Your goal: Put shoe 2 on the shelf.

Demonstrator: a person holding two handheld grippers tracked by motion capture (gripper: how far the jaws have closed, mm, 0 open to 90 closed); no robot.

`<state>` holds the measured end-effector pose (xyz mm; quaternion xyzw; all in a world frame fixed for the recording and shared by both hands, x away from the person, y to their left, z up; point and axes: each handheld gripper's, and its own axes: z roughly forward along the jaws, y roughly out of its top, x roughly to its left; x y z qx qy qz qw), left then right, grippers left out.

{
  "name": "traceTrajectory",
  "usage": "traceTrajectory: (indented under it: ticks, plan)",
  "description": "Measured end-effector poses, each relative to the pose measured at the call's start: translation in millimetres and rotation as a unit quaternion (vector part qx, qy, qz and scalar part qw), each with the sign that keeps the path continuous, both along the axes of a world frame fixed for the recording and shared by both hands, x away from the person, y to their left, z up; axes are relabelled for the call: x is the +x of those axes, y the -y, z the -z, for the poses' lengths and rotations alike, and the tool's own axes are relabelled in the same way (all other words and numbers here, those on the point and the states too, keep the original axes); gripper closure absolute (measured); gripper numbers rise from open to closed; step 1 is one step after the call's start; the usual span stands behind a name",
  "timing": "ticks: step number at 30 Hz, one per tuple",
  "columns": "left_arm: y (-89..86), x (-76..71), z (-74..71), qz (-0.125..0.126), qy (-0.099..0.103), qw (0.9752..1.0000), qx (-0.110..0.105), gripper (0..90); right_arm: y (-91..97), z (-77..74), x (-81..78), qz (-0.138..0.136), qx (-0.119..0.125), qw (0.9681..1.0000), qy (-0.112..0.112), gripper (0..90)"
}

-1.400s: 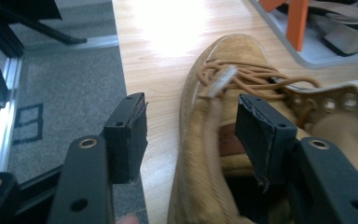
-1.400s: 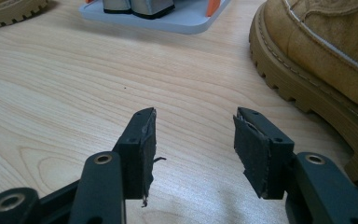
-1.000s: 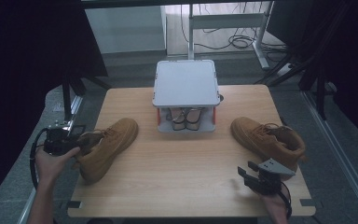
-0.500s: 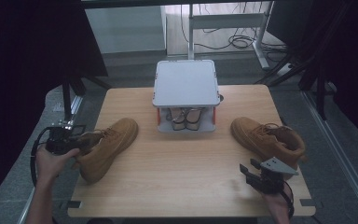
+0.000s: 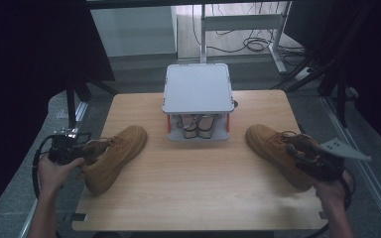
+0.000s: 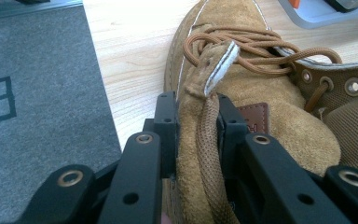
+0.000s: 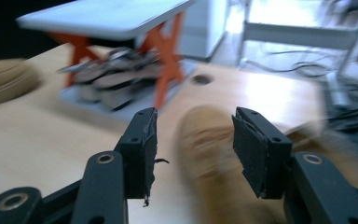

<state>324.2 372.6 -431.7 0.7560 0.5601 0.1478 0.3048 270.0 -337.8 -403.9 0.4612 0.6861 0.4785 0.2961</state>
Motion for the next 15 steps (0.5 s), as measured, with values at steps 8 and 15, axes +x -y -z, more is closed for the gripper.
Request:
traceTrajectory:
  ticks: [8, 15]
  plan:
    - [0.0, 0.3, -0.2, 0.001, -0.001, 1.0000, 0.001, 74.8, 41.7, -10.5, 48.3, 0.041, -0.019, 0.9981, -0.041, 47.6]
    - [-0.4, 1.2, -0.6, 0.003, -0.004, 1.0000, 0.001, 74.5, 58.6, 8.8, 62.6, 0.037, -0.026, 0.9942, -0.097, 48.0]
